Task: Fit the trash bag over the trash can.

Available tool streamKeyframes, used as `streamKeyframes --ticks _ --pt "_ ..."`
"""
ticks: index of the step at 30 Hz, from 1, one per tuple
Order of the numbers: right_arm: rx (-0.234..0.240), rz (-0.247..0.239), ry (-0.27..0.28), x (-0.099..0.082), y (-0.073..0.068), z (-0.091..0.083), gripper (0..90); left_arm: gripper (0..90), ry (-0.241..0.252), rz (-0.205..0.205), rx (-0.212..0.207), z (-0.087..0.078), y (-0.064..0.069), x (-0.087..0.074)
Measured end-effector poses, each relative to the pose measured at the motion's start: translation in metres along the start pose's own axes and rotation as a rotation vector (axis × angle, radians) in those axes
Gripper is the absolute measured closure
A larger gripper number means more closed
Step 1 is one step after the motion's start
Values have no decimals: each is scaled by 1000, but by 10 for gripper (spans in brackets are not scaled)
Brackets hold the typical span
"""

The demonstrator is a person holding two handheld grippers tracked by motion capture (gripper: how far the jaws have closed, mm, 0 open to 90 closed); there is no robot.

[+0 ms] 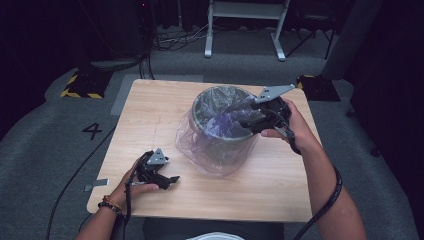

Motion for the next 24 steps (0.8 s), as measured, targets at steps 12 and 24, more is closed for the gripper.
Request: streamKeyframes --ticks 12,24 --pt "7 -12 4 -7 -2 -9 274 147 1 0 0 0 0 0" --pt "3 -14 -2 -19 -3 -15 273 146 1 0 0 0 0 0"
Point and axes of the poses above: each handheld gripper's, and its own axes: z roughly forward along the jaws, x roughly out of its top, y roughly to its right, the point moved 8 cm from there along z, roughly forward along the jaws, and after that the axes turned 3 degrees about -x, right-handed, at the moved point
